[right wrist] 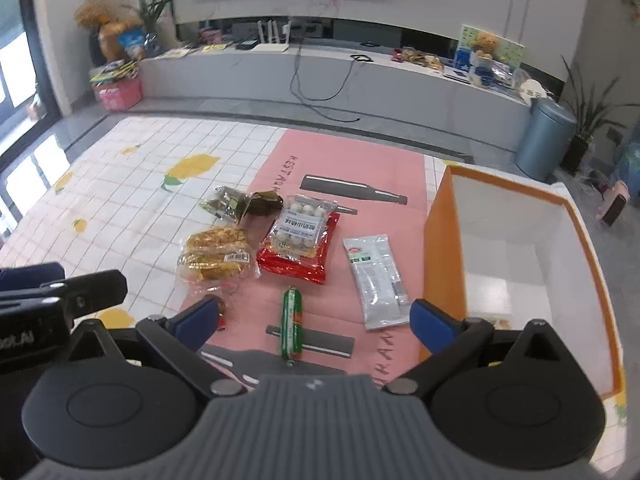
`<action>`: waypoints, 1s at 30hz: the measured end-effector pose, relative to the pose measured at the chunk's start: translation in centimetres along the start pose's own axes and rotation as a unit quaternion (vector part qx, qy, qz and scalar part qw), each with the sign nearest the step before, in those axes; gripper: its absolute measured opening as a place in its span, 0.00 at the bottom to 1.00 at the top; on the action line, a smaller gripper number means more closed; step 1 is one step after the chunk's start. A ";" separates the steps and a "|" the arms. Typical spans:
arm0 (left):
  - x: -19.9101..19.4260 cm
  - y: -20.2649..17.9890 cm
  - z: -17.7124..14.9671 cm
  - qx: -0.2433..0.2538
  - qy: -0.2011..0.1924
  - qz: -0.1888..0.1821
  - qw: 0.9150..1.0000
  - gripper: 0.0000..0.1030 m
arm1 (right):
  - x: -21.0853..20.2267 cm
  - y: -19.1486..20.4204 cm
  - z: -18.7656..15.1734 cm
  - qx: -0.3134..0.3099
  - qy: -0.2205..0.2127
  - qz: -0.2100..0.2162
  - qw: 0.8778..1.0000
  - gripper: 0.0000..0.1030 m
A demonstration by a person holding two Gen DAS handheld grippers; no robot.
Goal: Organize snacks
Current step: 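Move the right gripper back over the snacks on the table, then close the right gripper on the green sausage stick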
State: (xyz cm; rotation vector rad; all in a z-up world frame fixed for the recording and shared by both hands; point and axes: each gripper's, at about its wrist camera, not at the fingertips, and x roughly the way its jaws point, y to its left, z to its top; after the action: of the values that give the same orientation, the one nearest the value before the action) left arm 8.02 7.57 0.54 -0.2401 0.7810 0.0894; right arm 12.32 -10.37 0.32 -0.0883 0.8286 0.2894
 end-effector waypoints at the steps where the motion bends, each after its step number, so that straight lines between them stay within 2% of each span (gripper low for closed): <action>1: 0.5 0.3 -0.1 -0.001 0.006 0.002 1.000 0.83 | 0.3 -0.2 -0.3 0.015 -0.001 0.000 1.000 0.97; 5: 2.7 0.9 -0.7 0.001 0.027 0.007 1.000 0.83 | 2.6 -0.9 -1.4 0.056 -0.004 0.014 0.998 0.97; 8: 4.1 1.2 -1.1 0.002 0.037 0.008 0.999 0.83 | 4.2 -1.5 -2.5 0.064 -0.028 0.030 0.997 0.97; 12: 6.0 0.8 -1.5 0.023 0.044 0.013 0.999 0.83 | 6.7 -2.4 -3.5 0.088 -0.025 0.033 0.995 0.96; 14: 7.1 0.5 -1.8 0.034 0.052 0.019 0.998 0.83 | 7.7 -2.4 -4.0 0.082 -0.028 0.029 0.996 0.95; 17: 8.6 0.1 -2.4 0.044 0.068 0.031 0.996 0.83 | 9.2 -1.6 -4.7 0.040 -0.034 0.020 0.998 0.90; 21: 10.1 -0.3 -3.0 0.059 0.074 0.044 0.995 0.83 | 11.6 -0.8 -5.8 -0.001 -0.018 0.001 1.000 0.86; 25: 11.2 -0.8 -3.4 0.077 0.082 0.042 0.993 0.83 | 13.4 -0.7 -6.5 0.000 -0.003 0.004 1.000 0.75; 30: 12.1 -0.8 -3.6 0.065 0.090 0.042 0.993 0.83 | 14.3 -0.1 -7.2 -0.002 -0.022 0.004 1.000 0.67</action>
State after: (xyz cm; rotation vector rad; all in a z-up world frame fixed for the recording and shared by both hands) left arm 14.22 5.74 -10.32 -0.0918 0.9724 0.0957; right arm 16.34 -8.67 -15.03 -0.0826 0.7858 0.2995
